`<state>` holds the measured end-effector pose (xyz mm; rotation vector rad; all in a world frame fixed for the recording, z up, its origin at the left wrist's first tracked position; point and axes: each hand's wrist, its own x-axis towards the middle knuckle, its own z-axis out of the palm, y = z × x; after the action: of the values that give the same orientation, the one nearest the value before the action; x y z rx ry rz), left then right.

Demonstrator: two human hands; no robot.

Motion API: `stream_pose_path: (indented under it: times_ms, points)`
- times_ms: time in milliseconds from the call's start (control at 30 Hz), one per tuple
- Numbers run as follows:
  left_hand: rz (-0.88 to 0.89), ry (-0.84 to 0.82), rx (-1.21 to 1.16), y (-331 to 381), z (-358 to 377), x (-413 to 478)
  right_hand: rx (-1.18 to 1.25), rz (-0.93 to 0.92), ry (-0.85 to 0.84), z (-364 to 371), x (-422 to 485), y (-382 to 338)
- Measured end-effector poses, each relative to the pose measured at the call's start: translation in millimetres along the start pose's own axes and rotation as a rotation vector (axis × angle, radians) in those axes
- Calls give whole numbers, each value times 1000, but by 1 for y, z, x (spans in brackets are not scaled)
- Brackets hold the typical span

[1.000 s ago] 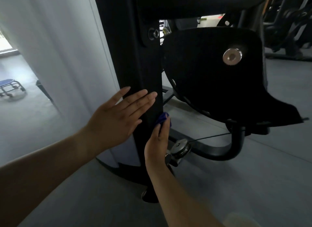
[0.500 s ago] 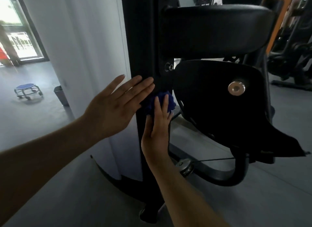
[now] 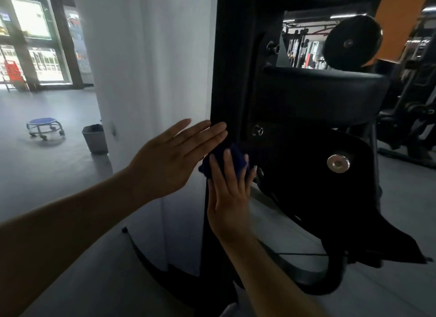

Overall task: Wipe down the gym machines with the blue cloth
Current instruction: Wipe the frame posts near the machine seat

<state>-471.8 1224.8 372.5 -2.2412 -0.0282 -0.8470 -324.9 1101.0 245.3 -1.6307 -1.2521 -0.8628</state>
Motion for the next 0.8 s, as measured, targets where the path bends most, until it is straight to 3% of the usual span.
stream_pose_path:
  times_ms: [100, 200, 367, 533, 700, 800]
  points:
    - [-61, 85, 33, -4, 0, -1, -81, -123, -128, 3, -41, 13]
    - [-119, 92, -31, -9, 1, 2, -152, -216, -166, -8, -15, 17]
    - [-169, 54, -122, -5, 6, 2, -112, -68, 47, -18, 58, -4]
    - [-172, 113, -124, -16, 1, 9, -168, -34, -17, -15, 40, -10]
    - [-257, 130, -209, -19, 6, 25, -220, -48, 57, -36, 114, -35]
    - [-284, 133, -242, -13, 9, 26, -219, -12, 71, -36, 115, -35]
